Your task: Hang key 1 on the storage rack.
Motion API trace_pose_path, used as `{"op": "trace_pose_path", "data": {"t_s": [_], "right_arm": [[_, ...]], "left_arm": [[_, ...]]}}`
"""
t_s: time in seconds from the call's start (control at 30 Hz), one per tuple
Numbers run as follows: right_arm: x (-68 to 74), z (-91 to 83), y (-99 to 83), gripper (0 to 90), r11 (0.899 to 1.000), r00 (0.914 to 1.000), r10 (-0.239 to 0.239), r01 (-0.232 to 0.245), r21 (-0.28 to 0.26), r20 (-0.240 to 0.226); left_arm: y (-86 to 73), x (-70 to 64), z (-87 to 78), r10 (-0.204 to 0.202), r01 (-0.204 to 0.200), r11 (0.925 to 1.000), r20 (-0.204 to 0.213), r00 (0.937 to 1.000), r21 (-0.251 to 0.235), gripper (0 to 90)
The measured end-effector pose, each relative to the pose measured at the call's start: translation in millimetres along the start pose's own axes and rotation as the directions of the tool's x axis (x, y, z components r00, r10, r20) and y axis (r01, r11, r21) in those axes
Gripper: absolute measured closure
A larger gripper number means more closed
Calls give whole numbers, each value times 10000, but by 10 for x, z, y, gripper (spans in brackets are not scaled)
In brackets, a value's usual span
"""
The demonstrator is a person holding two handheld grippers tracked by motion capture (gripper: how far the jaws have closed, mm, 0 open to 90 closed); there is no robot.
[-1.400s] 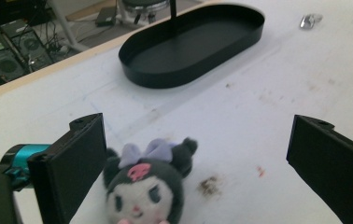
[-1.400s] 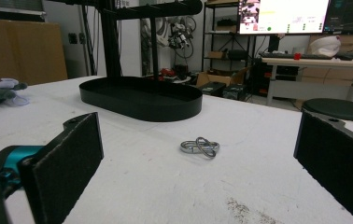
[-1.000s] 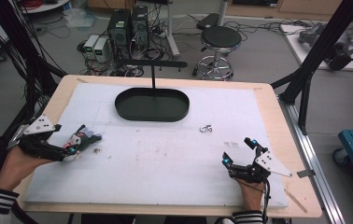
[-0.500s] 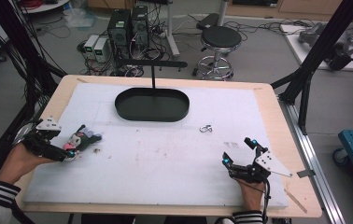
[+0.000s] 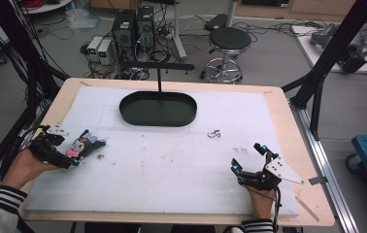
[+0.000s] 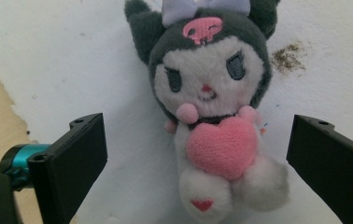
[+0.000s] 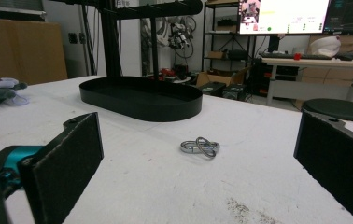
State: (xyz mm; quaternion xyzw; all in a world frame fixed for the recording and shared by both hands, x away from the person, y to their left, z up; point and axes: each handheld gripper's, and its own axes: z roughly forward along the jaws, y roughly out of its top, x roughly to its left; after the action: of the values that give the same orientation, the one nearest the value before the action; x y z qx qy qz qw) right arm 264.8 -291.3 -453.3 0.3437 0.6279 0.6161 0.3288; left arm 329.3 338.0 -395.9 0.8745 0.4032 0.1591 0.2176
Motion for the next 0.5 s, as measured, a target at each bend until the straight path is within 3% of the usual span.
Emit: {"op": "trace_pose_path", "data": {"t_s": [0.5], "right_arm": [[0,0,0,5,10000,10000,-13,13,0,0]], "left_arm": [[11,-3,78,-40,24,9982,268,9996,601,109]]}}
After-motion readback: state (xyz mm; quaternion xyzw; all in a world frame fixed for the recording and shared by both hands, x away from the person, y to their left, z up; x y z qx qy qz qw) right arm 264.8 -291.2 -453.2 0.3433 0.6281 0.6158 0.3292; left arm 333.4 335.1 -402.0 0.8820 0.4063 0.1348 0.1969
